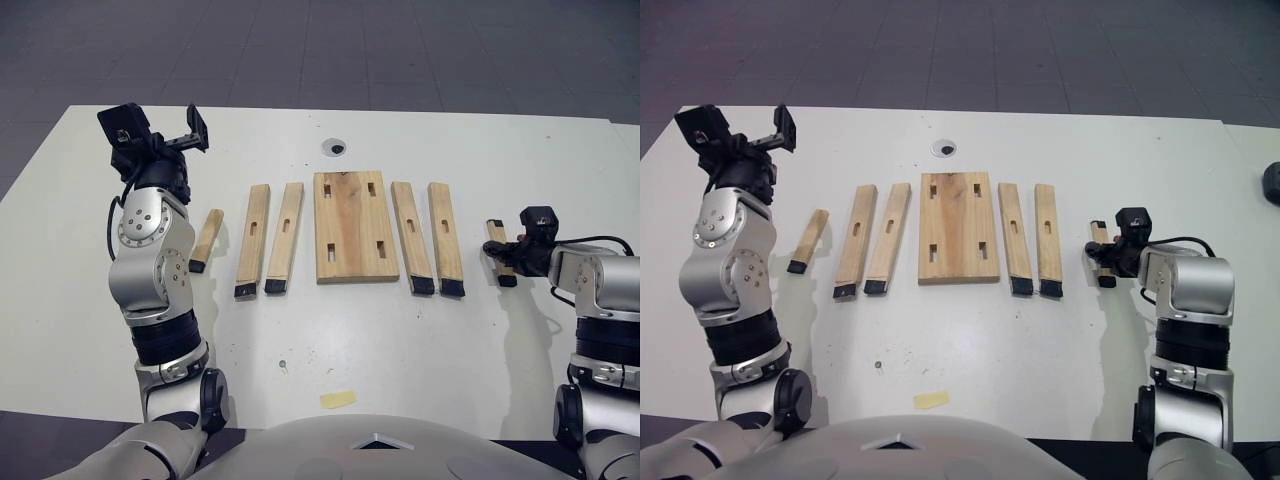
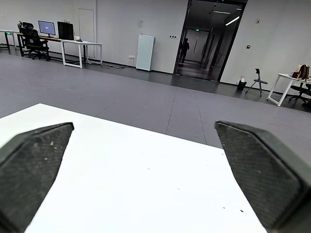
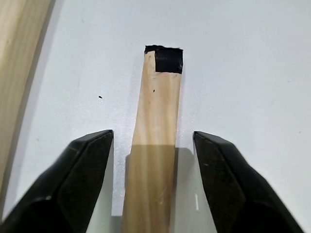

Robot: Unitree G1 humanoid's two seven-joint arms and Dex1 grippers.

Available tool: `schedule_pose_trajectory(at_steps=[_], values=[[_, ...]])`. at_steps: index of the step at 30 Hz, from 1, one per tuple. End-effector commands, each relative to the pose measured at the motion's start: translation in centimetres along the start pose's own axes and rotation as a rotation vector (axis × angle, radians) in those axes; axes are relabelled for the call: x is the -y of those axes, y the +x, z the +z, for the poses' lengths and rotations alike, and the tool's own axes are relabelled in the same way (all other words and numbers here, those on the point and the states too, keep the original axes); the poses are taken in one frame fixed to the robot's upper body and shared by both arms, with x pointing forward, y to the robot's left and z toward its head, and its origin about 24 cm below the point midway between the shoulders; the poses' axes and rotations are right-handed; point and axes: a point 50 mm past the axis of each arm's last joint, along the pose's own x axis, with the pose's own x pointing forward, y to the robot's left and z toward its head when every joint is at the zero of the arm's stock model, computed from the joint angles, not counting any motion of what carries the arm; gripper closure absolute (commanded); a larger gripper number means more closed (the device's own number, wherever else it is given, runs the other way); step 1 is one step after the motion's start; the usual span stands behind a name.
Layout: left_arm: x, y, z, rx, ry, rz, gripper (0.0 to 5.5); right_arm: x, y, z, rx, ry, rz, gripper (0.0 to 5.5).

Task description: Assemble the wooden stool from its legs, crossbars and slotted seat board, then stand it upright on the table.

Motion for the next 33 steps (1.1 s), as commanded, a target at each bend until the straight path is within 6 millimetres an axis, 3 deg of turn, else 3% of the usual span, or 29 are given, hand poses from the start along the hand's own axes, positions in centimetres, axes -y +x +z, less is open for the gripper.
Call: schedule_pose_trajectory(at_steps=[1,8,15,18,21,24,27,30,33], values=[[0.1,0.2,0.4,0.001,0.015,0.004,0.10,0.0,0.8,-1.8,-0.124,0.043,0.010,3.08],[0.0,0.3,0.4,0.000,0.020,0.009,0.10,0.0,0.8,-1.3,-0.121,0.078,0.024,4.14],[0.1,0.5,0.2,-0.006,0.028,0.003,0.10,-0.2,0.4,-0.2,-0.042,0.076,0.060,4.22],[0.0,0.5,0.0,-0.022,0.020,0.007,0.10,0.5,-0.6,1.9,0.109,0.049,0.059,4.22],[0.1,0.5,0.0,-0.059,-0.051,-0.039,0.10,1.2,-3.1,6.1,0.408,-0.059,0.019,4.22],[1.0,0.5,0.3,-0.105,-0.073,-0.148,0.10,-0.5,-6.5,10.7,0.761,-0.188,0.066,4.22],[2.7,0.4,1.6,-0.117,-0.176,-0.324,0.10,-3.2,-8.8,13.4,1.021,-0.206,0.184,4.22],[5.0,-0.8,3.2,-0.102,-0.251,-0.561,0.10,-5.5,-8.9,14.3,1.121,-0.196,0.281,4.22],[7.5,-2.1,3.6,-0.166,-0.351,-0.791,0.10,-8.8,-9.1,13.6,1.184,-0.269,0.428,4.22]])
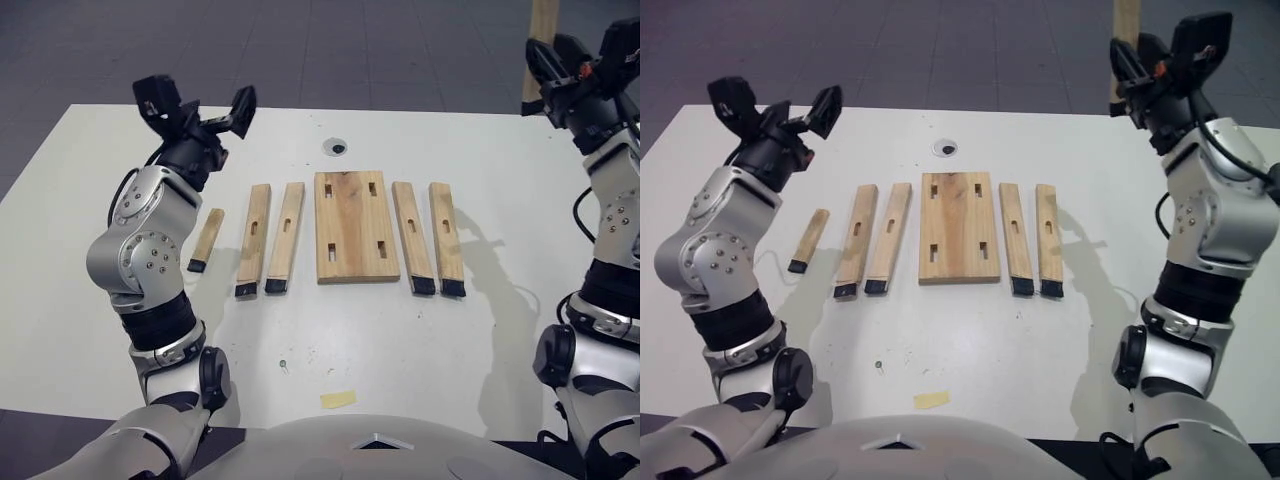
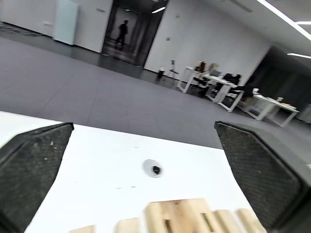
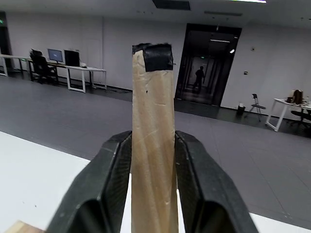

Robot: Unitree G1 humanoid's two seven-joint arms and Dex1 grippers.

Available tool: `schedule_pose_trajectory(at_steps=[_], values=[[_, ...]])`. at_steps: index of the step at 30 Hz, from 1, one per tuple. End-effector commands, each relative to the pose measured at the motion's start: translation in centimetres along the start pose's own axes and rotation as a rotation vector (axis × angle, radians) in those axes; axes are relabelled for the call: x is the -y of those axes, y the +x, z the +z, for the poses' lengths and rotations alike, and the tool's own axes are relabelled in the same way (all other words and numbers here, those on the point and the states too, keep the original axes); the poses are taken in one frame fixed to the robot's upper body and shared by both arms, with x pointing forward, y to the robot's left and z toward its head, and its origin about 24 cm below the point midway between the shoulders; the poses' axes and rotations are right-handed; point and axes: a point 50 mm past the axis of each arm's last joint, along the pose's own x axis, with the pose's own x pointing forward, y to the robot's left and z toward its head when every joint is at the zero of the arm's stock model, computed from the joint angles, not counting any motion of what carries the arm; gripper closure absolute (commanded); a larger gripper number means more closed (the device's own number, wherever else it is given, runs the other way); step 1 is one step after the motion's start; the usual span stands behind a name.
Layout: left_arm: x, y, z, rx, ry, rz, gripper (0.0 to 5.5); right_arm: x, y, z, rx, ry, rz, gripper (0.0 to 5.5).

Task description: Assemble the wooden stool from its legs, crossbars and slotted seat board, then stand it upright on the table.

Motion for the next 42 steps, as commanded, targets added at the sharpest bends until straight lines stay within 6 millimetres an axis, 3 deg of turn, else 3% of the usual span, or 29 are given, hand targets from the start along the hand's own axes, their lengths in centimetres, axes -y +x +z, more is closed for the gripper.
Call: schedule_pose_trajectory(at_steps=[1,4,13,19,23,42], values=[[3.5,0.4,-0.2,-0.073,-0.152,-0.274,0.10,-4.4,0.5,0.2,0.102,0.005,0.201,4.22],[4.5,0.6,-0.5,-0.122,-0.249,-0.360,0.10,-6.9,0.3,-0.4,0.126,0.008,0.314,4.22],[7.1,1.0,-1.2,-0.228,-0.378,-0.511,0.10,-11.2,-0.7,-2.3,0.097,-0.016,0.474,4.22],[8.6,1.6,-0.8,-0.222,-0.444,-0.572,0.10,-12.1,-1.7,-3.6,0.051,-0.030,0.533,4.22],[8.3,1.8,-1.1,-0.233,-0.458,-0.540,0.10,-12.6,-2.1,-3.7,0.053,-0.016,0.557,4.22],[7.8,1.6,-1.6,-0.228,-0.460,-0.517,3.27,-12.8,-1.8,-3.7,0.047,-0.032,0.557,4.22]])
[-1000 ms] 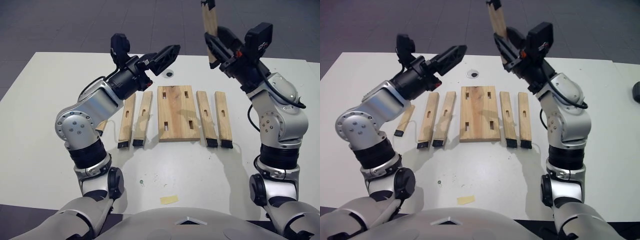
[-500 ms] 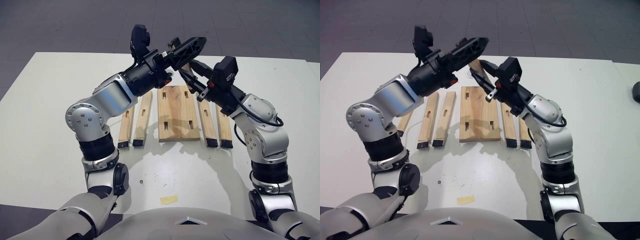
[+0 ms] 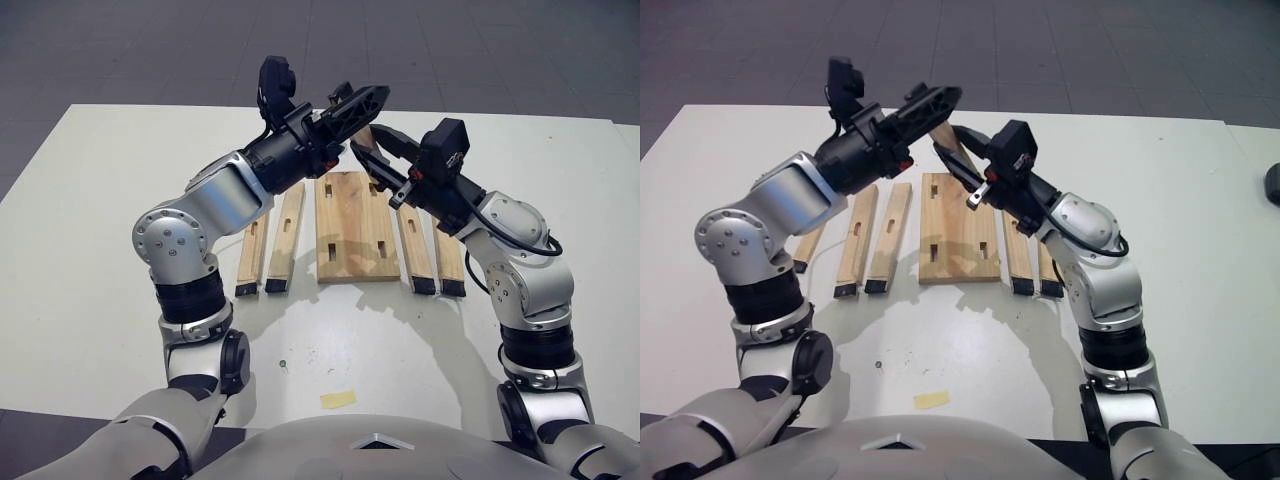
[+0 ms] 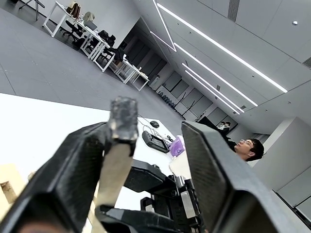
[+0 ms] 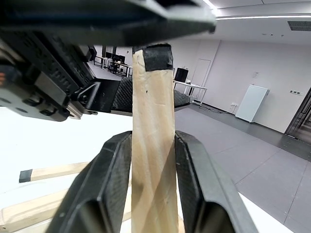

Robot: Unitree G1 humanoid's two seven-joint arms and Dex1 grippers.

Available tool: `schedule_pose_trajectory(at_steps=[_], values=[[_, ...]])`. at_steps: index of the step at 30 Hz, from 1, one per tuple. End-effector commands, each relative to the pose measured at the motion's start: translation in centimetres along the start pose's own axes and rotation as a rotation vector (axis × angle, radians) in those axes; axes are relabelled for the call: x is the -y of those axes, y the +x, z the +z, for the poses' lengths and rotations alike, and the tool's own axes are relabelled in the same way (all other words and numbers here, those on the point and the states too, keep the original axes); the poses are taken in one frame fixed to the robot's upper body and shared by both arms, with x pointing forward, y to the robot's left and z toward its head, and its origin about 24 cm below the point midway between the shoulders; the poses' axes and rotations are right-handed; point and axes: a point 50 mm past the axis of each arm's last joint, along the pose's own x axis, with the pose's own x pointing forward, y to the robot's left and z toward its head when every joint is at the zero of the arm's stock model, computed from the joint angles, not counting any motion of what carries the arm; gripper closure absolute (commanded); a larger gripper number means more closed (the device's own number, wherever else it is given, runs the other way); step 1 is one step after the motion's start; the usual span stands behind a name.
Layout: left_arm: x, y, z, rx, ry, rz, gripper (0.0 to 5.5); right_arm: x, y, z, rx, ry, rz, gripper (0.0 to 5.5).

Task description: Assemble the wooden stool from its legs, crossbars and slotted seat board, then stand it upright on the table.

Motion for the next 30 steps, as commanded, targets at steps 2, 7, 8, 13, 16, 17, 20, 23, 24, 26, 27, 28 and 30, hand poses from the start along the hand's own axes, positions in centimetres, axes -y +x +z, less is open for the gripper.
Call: schedule_pose_trajectory(at_steps=[2,7,8,13,16,17,20,23,24,26,27,28,30], values=[[0.2,-0.1,-0.2,0.000,-0.003,-0.024,3.67,0.3,0.3,0.1,-0.007,-0.017,-0.007,4.22],[0.2,-0.2,-0.2,0.010,0.006,-0.033,4.51,0.3,0.4,0.1,-0.008,-0.022,-0.010,4.22],[0.2,-0.2,-0.2,0.010,0.007,-0.036,4.65,0.3,0.4,0.0,-0.009,-0.023,-0.011,4.22],[0.0,-0.1,-0.2,0.002,0.019,-0.035,4.98,0.3,0.7,-0.2,-0.011,-0.032,-0.024,4.22],[-0.2,0.0,-0.1,0.005,0.029,-0.027,5.02,0.4,0.9,-0.4,-0.019,-0.042,-0.030,4.22],[-0.1,0.0,-0.1,0.010,0.034,-0.025,5.04,0.5,1.0,-0.4,-0.023,-0.045,-0.028,4.22],[0.0,0.0,-0.2,0.023,0.043,-0.026,5.05,0.6,1.3,-0.7,-0.038,-0.057,-0.017,4.22],[-0.2,-0.1,-0.3,0.033,0.053,-0.011,5.06,0.6,1.6,-1.0,-0.061,-0.073,-0.009,3.76],[-0.3,-0.2,-0.2,0.040,0.068,0.008,5.07,0.6,1.7,-1.2,-0.077,-0.086,-0.006,3.55],[-0.6,-0.4,-0.2,0.050,0.130,0.051,5.07,0.9,1.6,-2.1,-0.138,-0.120,-0.020,3.21],[-0.8,-0.5,-0.1,0.057,0.170,0.078,5.07,1.1,1.5,-2.6,-0.176,-0.135,-0.038,3.03],[-1.0,-0.5,-0.1,0.065,0.206,0.103,5.07,1.5,1.3,-3.1,-0.204,-0.145,-0.061,2.95],[-1.4,-0.6,0.1,0.083,0.273,0.157,5.07,2.3,0.8,-4.0,-0.250,-0.149,-0.120,2.51]])
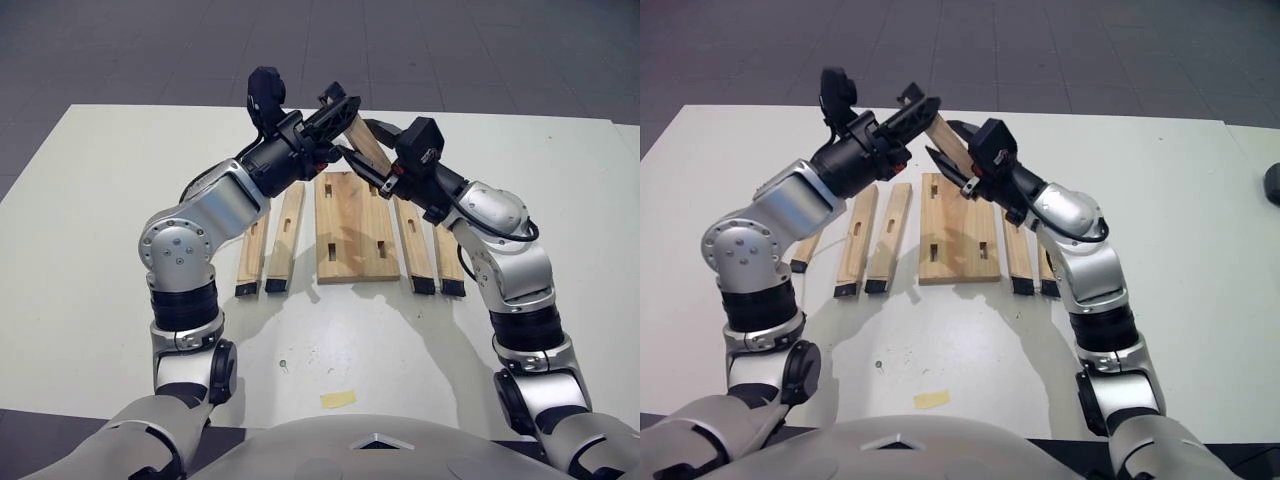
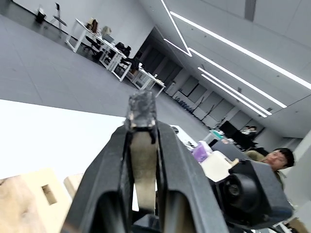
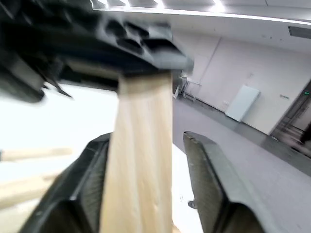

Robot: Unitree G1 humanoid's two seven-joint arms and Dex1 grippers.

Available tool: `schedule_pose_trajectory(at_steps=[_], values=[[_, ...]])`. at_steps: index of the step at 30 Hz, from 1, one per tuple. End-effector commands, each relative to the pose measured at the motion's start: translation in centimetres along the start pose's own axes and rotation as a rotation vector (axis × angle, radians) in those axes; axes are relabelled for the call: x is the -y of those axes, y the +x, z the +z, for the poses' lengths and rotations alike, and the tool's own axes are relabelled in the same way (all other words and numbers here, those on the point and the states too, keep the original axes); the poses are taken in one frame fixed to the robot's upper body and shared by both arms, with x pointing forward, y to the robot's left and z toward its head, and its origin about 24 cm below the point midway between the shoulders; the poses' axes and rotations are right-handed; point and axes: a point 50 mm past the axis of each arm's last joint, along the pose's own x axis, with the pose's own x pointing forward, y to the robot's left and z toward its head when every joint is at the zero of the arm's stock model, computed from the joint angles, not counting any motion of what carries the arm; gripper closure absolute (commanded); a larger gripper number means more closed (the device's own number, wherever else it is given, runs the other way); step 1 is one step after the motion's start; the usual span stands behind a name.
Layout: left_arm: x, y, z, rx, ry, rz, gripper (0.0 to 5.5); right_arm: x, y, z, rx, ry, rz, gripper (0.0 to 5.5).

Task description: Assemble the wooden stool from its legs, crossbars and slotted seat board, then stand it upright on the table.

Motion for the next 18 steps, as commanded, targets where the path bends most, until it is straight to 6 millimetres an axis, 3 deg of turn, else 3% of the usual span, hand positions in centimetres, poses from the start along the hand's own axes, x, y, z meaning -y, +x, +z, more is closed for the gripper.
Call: schedule_pose_trajectory(at_steps=[1,7,10,13,16,18], values=[[-0.5,-0.1,0.2,0.039,0.129,0.086,5.07,1.4,-0.6,-2.2,-0.115,-0.008,-0.094,2.32],[-1.4,-0.3,1.2,0.157,0.224,0.174,5.07,2.1,-2.0,-3.4,-0.169,-0.006,-0.164,1.21],[-2.1,-2.4,3.3,0.236,0.420,0.283,5.07,3.9,-4.7,-3.9,-0.223,-0.026,-0.278,0.73],[-3.0,-5.0,4.7,0.238,0.530,0.394,5.07,6.8,-7.1,-4.3,-0.300,-0.043,-0.517,0.27],[-4.4,-7.6,4.6,0.192,0.545,0.524,5.07,8.3,-8.6,-4.0,-0.275,0.019,-0.759,0.10],[-5.4,-8.7,3.5,0.148,0.515,0.608,5.07,8.4,-9.1,-3.7,-0.235,0.064,-0.876,0.10]])
